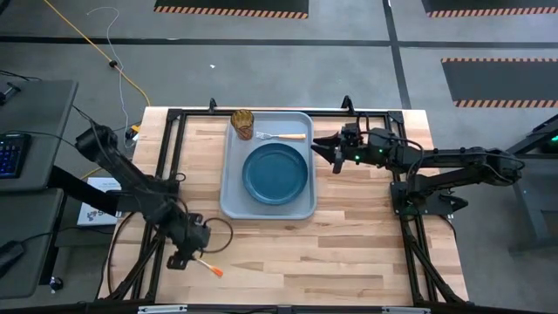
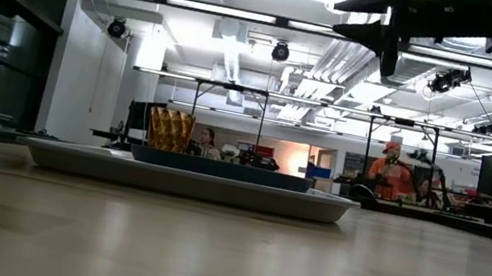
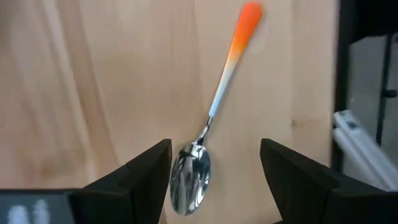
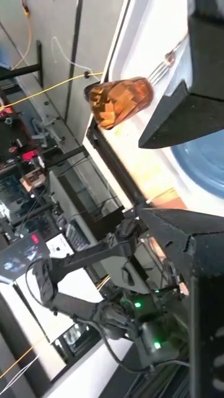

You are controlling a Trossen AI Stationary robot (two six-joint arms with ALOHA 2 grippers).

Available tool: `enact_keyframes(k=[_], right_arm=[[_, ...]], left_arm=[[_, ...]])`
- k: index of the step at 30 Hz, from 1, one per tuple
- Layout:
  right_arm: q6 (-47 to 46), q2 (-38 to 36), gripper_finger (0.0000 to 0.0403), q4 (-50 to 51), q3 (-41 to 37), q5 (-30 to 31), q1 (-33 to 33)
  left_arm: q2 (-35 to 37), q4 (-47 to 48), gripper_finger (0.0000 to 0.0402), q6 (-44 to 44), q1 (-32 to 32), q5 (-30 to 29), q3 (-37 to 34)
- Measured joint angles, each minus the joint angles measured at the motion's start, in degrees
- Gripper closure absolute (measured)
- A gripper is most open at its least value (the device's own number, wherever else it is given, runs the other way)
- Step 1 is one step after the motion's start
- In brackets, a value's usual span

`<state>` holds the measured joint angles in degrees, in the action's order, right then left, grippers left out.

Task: Pick and place plate/cup/fork/spoon on tray
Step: Put the orange spoon on top of the yellow fork on the gray tray

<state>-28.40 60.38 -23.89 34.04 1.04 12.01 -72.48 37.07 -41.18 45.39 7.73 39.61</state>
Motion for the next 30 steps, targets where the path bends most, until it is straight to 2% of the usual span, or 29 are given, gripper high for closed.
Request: enact_keyframes(k=[4, 9, 18, 22, 30], right_arm=[[0.0, 0.0, 0.0244, 1.3, 0.0, 0.0, 0.0], [0.0, 0.0, 0.0244, 1.5, 0.0, 0.0, 0.0], [0.0, 0.0, 0.0244, 1.5, 0.0, 0.0, 0.0], [0.2, 0.0, 0.0244, 1.8, 0.0, 0.0, 0.0], [0.0, 0.0, 0.0244, 2.0, 0.0, 0.1, 0.0]], left_arm=[[-6.1, -2.8, 0.0165, -2.1, 3.2, -2.2, -0.1], [-12.2, -5.3, 0.0165, 0.1, 5.0, -5.2, 0.0], [-15.7, -4.5, 0.0173, 3.3, 7.5, -7.8, 0.3], [-15.9, -2.8, 0.0212, 5.9, 9.0, -10.8, 0.2], [-15.9, -1.5, 0.0334, 5.9, 9.4, -12.8, 0.2]])
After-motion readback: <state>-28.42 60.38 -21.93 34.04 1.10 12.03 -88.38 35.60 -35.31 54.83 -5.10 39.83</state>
